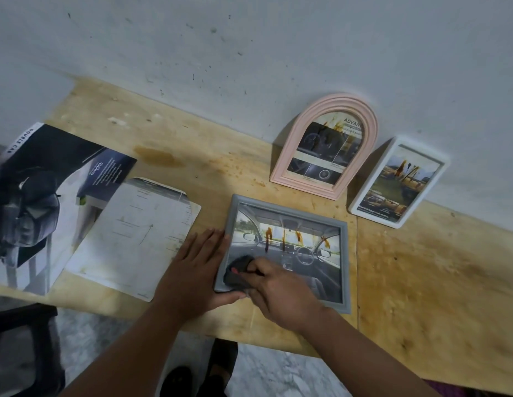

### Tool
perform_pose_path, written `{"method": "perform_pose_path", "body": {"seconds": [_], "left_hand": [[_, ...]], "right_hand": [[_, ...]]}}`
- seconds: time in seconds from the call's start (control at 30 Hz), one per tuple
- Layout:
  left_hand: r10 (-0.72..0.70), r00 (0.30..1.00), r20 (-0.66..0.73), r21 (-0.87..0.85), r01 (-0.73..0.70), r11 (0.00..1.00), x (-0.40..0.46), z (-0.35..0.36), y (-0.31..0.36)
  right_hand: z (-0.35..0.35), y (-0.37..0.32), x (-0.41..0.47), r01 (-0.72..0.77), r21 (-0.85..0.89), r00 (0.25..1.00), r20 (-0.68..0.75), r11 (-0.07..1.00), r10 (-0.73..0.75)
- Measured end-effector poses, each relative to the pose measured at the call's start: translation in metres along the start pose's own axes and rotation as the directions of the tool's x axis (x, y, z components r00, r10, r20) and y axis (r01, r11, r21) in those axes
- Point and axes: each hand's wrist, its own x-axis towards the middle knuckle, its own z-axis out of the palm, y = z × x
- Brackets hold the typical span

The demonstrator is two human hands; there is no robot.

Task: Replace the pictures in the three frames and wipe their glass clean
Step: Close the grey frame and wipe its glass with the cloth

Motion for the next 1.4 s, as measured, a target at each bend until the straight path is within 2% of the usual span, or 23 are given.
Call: {"method": "perform_pose_path", "body": {"seconds": [0.07, 0.13, 0.2, 0.23, 0.3, 0.37, 0.47, 0.57, 0.73, 0.87, 0.93, 1.0, 1.03, 1.1, 1.13, 1.17, 1.2, 1.23, 1.33, 1.4], "left_hand": [[0.002, 1.000, -0.003, 0.002, -0.002, 1.000, 0.000, 0.000, 0.000], [0.002, 1.000, 0.000, 0.004, -0.002, 1.000, 0.000, -0.001, 0.001], [-0.004, 1.000, 0.008, 0.002, 0.004, 1.000, 0.000, -0.002, 0.002], [-0.010, 1.000, 0.014, 0.001, 0.010, 1.000, 0.001, -0.003, 0.002], [-0.023, 0.999, 0.024, 0.001, 0.023, 1.000, 0.001, -0.003, 0.002], [-0.035, 0.999, 0.035, 0.009, 0.035, 0.999, 0.001, -0.004, 0.002], [-0.046, 0.998, 0.039, 0.018, 0.045, 0.999, 0.001, -0.003, 0.002], [-0.046, 0.999, 0.029, 0.019, 0.046, 0.999, 0.001, -0.003, 0.003], [-0.048, 0.998, 0.038, 0.023, 0.047, 0.999, 0.001, -0.004, 0.004], [-0.048, 0.998, 0.039, 0.015, 0.047, 0.999, 0.002, -0.003, 0.004], [-0.048, 0.998, 0.036, 0.014, 0.047, 0.999, 0.002, -0.003, 0.004], [-0.044, 0.998, 0.037, 0.011, 0.044, 0.999, 0.001, -0.003, 0.004], [-0.042, 0.998, 0.040, 0.008, 0.042, 0.999, 0.001, -0.004, 0.004], [-0.042, 0.998, 0.041, 0.000, 0.042, 0.999, 0.002, -0.004, 0.004], [-0.045, 0.998, 0.044, -0.002, 0.045, 0.999, 0.002, -0.004, 0.003], [-0.049, 0.998, 0.050, 0.000, 0.049, 0.999, 0.002, -0.004, 0.003], [-0.054, 0.997, 0.058, 0.004, 0.054, 0.999, 0.002, -0.004, 0.003], [-0.058, 0.996, 0.067, 0.010, 0.057, 0.998, 0.002, -0.005, 0.002], [-0.056, 0.996, 0.075, 0.017, 0.055, 0.998, 0.002, -0.005, 0.003], [-0.057, 0.996, 0.072, 0.014, 0.056, 0.998, 0.002, -0.004, 0.003]], "right_hand": [[-0.016, -0.001, -0.005, -0.022, 0.174, 0.995, 0.099, 0.984, 0.004], [-0.034, 0.005, -0.005, -0.144, 0.426, 0.983, 0.164, 0.893, 0.080], [-0.049, 0.018, 0.001, -0.230, 0.591, 0.971, 0.087, 0.773, 0.223], [-0.052, 0.028, 0.006, -0.237, 0.609, 0.955, 0.003, 0.757, 0.297], [-0.055, 0.047, 0.018, -0.241, 0.537, 0.904, -0.178, 0.808, 0.388], [-0.053, 0.061, 0.031, -0.271, 0.314, 0.889, -0.282, 0.910, 0.362], [-0.039, 0.063, 0.045, -0.309, -0.045, 0.930, -0.226, 0.950, 0.291], [-0.018, 0.055, 0.041, -0.279, -0.169, 0.943, -0.236, 0.945, 0.236], [-0.008, 0.051, 0.024, -0.216, -0.251, 0.933, -0.337, 0.944, 0.124], [-0.004, 0.044, 0.008, -0.123, -0.261, 0.951, -0.307, 0.958, 0.038], [-0.007, 0.039, -0.002, -0.114, -0.141, 0.968, -0.239, 0.983, 0.078], [-0.014, 0.035, -0.012, -0.184, 0.149, 0.956, -0.201, 0.972, 0.212], [-0.021, 0.033, -0.014, -0.247, 0.367, 0.928, -0.176, 0.897, 0.328], [-0.037, 0.029, -0.010, -0.314, 0.767, 0.820, -0.078, 0.560, 0.567], [-0.045, 0.030, -0.004, -0.306, 0.870, 0.765, -0.016, 0.385, 0.643], [-0.053, 0.030, 0.003, -0.296, 0.917, 0.733, 0.039, 0.266, 0.679], [-0.056, 0.032, 0.012, -0.307, 0.927, 0.718, 0.077, 0.216, 0.691], [-0.058, 0.033, 0.020, -0.335, 0.912, 0.711, 0.080, 0.237, 0.698], [-0.050, 0.037, 0.033, -0.481, 0.651, 0.744, -0.051, 0.587, 0.666], [-0.038, 0.033, 0.036, -0.537, 0.432, 0.787, -0.053, 0.724, 0.615]]}}
